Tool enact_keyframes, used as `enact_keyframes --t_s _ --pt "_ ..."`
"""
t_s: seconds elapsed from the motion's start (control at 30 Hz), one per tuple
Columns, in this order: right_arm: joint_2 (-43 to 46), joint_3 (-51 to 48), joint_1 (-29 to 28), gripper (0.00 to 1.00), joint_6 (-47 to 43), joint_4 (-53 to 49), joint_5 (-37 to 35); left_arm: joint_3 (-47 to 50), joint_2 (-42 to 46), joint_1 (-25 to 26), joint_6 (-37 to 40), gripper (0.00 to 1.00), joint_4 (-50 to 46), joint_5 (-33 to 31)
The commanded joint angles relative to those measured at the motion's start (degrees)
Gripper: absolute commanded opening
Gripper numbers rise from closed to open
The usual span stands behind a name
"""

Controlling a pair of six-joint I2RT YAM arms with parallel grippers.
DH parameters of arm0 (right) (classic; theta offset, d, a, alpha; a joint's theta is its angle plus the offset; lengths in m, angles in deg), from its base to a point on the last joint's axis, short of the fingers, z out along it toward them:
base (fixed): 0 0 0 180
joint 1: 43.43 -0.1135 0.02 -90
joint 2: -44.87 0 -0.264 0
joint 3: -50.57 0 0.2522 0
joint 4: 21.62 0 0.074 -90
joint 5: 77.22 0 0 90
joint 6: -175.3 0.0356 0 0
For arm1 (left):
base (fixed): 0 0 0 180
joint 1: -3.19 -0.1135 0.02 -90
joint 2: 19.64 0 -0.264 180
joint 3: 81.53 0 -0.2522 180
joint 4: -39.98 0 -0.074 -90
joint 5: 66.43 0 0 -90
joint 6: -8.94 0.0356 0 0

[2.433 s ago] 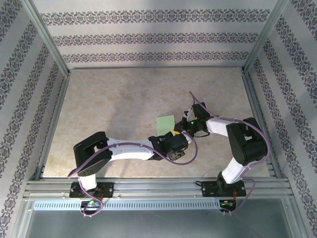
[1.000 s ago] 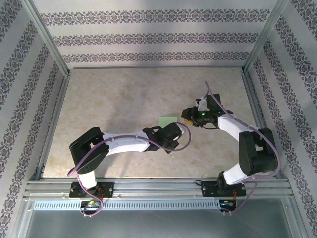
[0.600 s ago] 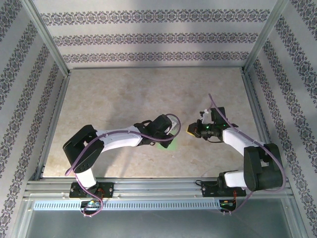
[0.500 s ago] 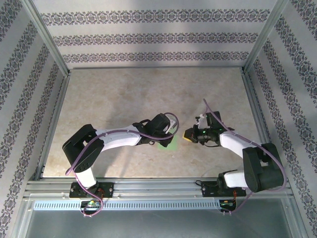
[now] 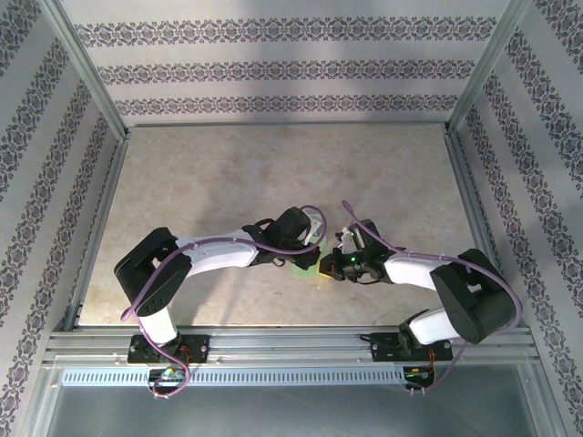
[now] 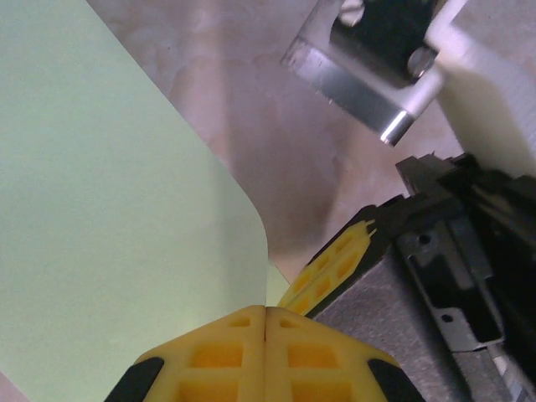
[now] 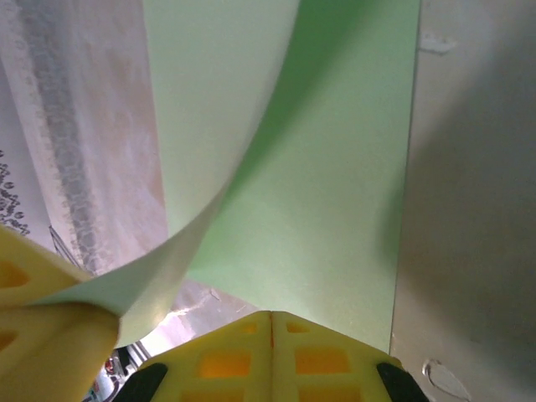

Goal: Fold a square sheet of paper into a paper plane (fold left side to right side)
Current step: Fold the triangle a second time at the center of the table.

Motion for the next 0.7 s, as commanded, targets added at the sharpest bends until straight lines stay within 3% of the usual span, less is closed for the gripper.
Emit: enact_keyframes --t_s 0.0,0.67 --pt "-1.32 1.16 -0.95 0.0 0.46 1.42 -2.53 0.58 -0.61 -0.94 -1.17 0.0 1.66 0.55" --pt "-5.13 3.56 -0.94 0.0 -5.2 -9.34 -5.55 2.36 -0.75 -4.22 -0.87 0.0 1.44 2.78"
